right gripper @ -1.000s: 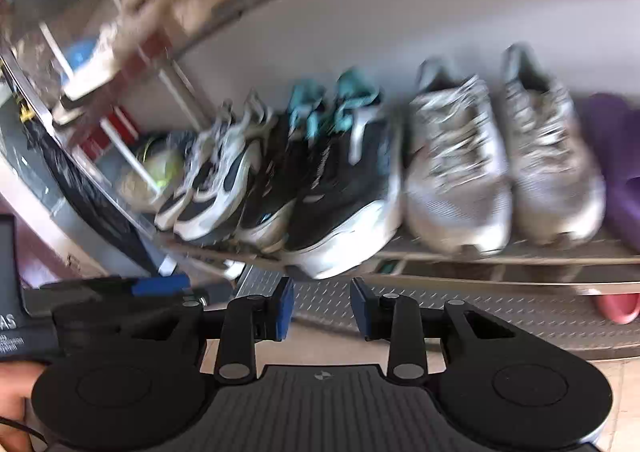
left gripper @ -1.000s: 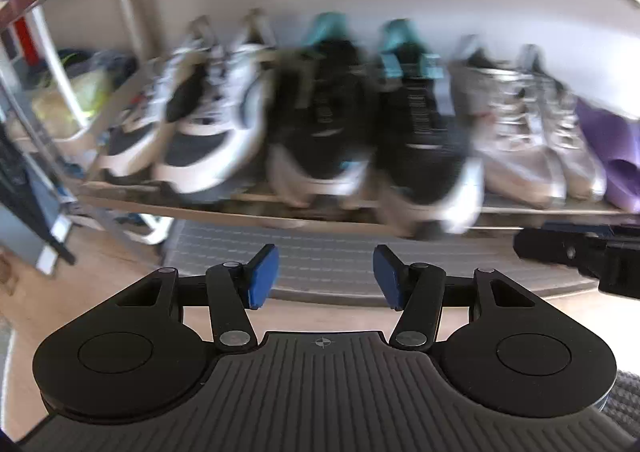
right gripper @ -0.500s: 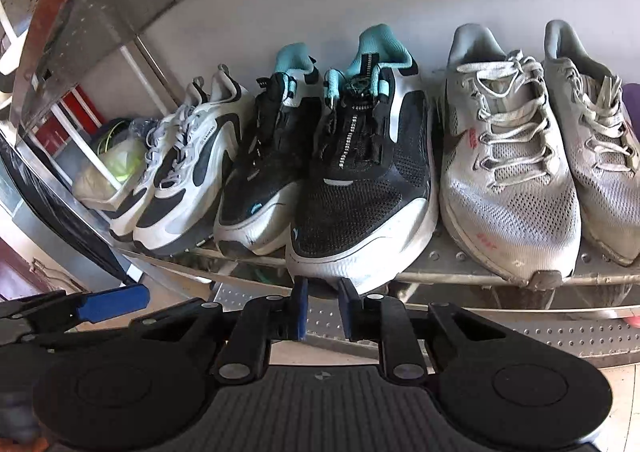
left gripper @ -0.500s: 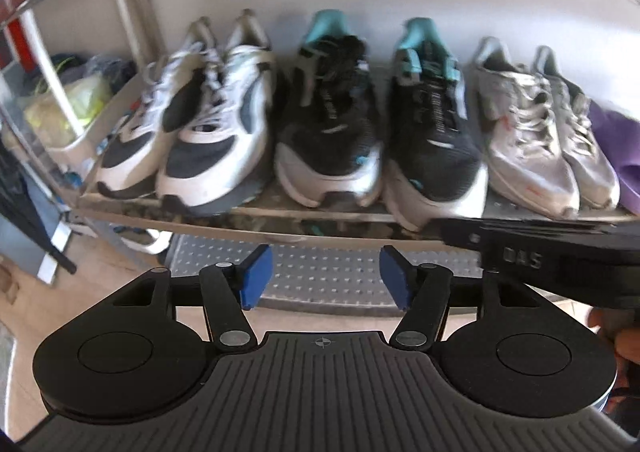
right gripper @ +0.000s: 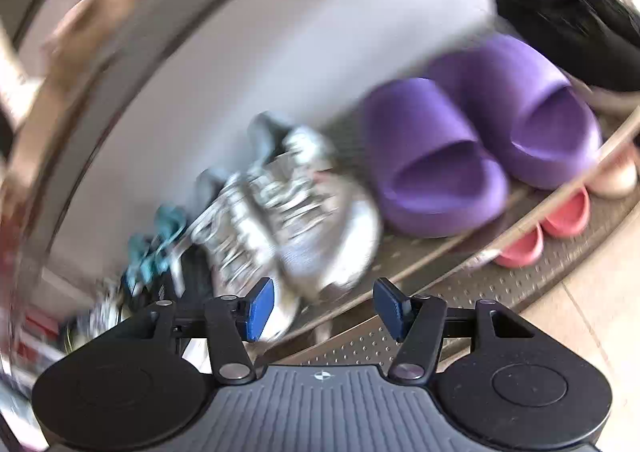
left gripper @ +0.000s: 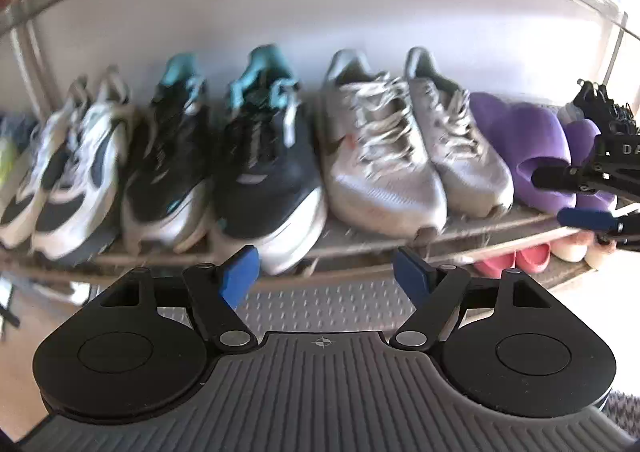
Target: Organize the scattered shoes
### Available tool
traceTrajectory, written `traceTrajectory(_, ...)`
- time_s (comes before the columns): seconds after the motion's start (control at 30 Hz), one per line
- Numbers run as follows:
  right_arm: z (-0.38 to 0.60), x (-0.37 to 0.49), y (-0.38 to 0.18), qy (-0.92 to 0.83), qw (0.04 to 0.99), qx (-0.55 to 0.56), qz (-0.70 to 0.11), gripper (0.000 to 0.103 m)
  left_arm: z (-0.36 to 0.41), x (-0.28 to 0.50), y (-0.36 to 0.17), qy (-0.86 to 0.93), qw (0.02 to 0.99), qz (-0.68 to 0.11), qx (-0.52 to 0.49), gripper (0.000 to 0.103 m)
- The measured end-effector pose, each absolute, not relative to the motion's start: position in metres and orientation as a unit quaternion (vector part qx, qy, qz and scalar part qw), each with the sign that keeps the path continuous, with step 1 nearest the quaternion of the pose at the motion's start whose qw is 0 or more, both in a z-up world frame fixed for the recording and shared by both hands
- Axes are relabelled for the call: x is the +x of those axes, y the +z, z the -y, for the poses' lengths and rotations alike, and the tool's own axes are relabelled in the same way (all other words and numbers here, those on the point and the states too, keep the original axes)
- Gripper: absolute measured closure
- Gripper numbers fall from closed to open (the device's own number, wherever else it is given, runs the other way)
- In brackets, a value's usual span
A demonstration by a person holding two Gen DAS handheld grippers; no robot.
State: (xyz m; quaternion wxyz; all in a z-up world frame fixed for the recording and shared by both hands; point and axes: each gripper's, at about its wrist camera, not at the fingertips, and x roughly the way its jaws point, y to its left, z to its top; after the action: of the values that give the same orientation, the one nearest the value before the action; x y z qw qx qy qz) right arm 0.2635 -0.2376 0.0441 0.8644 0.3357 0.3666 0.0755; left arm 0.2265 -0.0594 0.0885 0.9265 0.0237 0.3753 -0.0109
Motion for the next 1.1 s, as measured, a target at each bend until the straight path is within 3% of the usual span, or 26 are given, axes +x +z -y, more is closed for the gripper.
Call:
traceTrajectory(0.27, 0.242, 0.300, 0.014, 0.049, 0.829, 0.413, -0.375, 0.040, 0.086, 0.249, 0.076, -0.014, 0.927, -0.374, 0.024, 0.024)
traceTrajectory(0.33, 0.241, 0.309, 0.007, 0.035, 0.823, 0.429, -0.370, 0.051, 0.089, 0.255, 0.072, -0.009, 0.931, -0.365, 0.023, 0.024)
traceTrajectory(0.47, 0.240, 0.325, -0.007, 0.023, 0.808, 0.455, -0.373, 0.053, 0.089, 0.265, 0.065, 0.000, 0.927, -0.375, 0.014, 0.024)
traceTrajectory(0.5, 0.240, 0.329, -0.011, 0.019, 0.803, 0.461, -0.377, 0.068, 0.088, 0.266, 0.064, 0.001, 0.926, -0.377, 0.010, 0.024)
traceTrajectory(0.53, 0.237, 0.333, -0.012, 0.017, 0.804, 0.453, -0.384, 0.071, 0.087, 0.267, 0.065, 0.000, 0.926, -0.378, 0.009, 0.024)
traceTrajectory(0.67, 0.225, 0.335, -0.001, 0.025, 0.821, 0.390, -0.416, 0.073, 0.085, 0.267, 0.065, 0.003, 0.926, -0.376, 0.012, 0.023)
traceTrajectory(0.8, 0.231, 0.323, -0.002, 0.018, 0.804, 0.406, -0.433, 0.075, 0.083, 0.268, 0.063, -0.002, 0.924, -0.384, 0.001, 0.023)
traceTrajectory(0.97, 0.222, 0.321, 0.000, 0.015, 0.835, 0.371, -0.405, 0.069, 0.087, 0.267, 0.060, -0.011, 0.923, -0.385, 0.009, 0.023)
traceTrajectory(1.1, 0.224, 0.318, 0.009, 0.034, 0.835, 0.364, -0.412, 0.038, 0.092, 0.260, 0.065, -0.037, 0.922, -0.384, 0.028, 0.022)
